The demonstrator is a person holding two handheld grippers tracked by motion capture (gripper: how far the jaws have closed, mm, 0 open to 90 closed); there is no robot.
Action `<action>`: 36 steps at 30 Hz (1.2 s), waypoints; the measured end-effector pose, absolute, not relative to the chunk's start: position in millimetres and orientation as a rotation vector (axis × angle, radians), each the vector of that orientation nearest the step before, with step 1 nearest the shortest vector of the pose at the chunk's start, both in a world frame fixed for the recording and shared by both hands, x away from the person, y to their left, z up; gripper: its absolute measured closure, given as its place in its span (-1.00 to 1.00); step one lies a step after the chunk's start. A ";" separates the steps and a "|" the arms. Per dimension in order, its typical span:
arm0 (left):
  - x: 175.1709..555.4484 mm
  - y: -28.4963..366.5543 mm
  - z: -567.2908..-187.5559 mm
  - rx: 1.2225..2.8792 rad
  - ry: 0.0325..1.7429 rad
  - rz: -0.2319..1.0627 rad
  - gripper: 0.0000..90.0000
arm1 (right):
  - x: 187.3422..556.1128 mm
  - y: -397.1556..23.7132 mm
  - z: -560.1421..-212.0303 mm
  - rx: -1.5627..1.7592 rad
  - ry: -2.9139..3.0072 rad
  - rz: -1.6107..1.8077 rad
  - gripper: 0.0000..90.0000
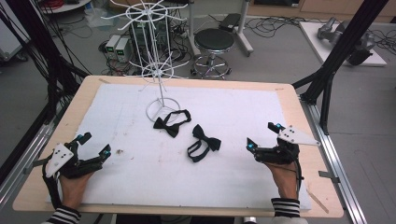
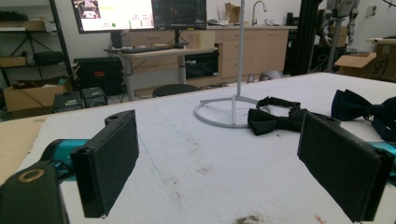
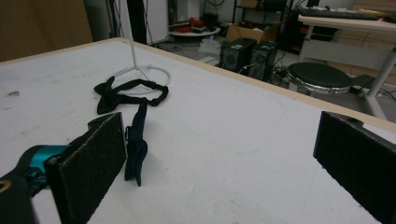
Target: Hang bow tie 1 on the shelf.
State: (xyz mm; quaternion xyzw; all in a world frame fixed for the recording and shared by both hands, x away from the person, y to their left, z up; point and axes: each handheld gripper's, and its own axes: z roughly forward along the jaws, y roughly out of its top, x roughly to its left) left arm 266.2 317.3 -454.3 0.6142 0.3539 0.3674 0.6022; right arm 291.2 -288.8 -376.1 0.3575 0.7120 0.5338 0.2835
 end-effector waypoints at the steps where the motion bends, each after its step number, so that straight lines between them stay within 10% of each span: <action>1: 266.1 317.3 -454.3 1.423 0.819 0.851 -0.71 | 294.0 -285.6 -372.2 0.949 1.925 1.426 -0.96; 36: 265.9 317.1 -454.4 1.418 0.821 0.855 -0.71 | 358.8 -205.7 -328.9 0.818 2.345 1.227 -0.90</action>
